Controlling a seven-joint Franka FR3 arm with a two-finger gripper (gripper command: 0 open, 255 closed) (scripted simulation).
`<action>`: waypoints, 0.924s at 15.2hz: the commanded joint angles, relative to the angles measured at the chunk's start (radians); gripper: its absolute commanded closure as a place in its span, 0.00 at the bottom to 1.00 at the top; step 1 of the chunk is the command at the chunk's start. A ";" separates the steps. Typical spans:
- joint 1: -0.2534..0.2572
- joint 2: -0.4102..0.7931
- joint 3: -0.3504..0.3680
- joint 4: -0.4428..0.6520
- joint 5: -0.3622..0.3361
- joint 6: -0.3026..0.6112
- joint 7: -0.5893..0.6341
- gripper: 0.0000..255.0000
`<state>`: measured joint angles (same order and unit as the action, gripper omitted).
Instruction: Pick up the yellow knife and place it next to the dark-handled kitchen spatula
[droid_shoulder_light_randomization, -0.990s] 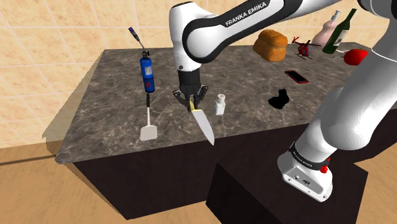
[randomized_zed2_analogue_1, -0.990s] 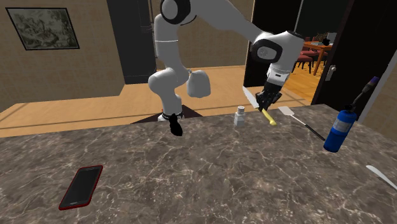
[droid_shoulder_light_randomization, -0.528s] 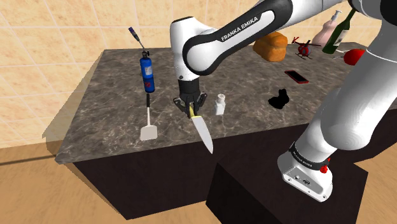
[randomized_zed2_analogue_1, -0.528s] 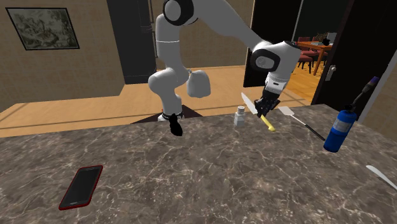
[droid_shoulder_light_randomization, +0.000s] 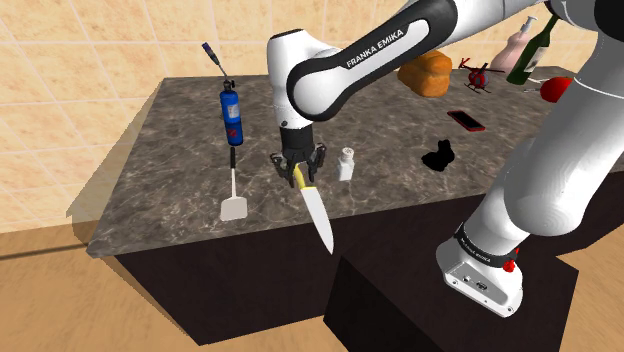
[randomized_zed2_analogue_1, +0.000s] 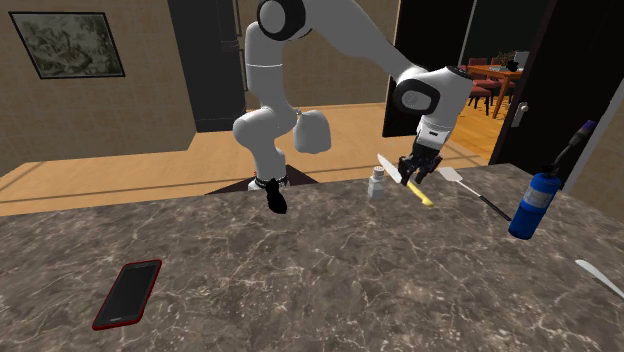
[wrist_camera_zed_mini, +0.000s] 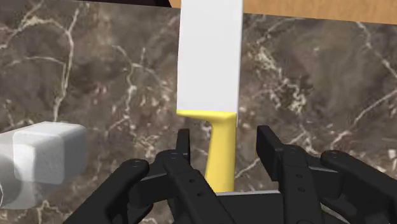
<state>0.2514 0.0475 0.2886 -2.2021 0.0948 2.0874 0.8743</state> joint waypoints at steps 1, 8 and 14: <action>0.000 0.000 0.000 0.000 0.000 0.000 0.000 0.00; -0.006 -0.032 -0.004 0.070 0.004 -0.101 -0.004 0.00; -0.007 -0.038 -0.006 0.090 0.004 -0.128 -0.005 0.00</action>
<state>0.2445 0.0091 0.2828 -2.1132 0.0987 1.9609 0.8696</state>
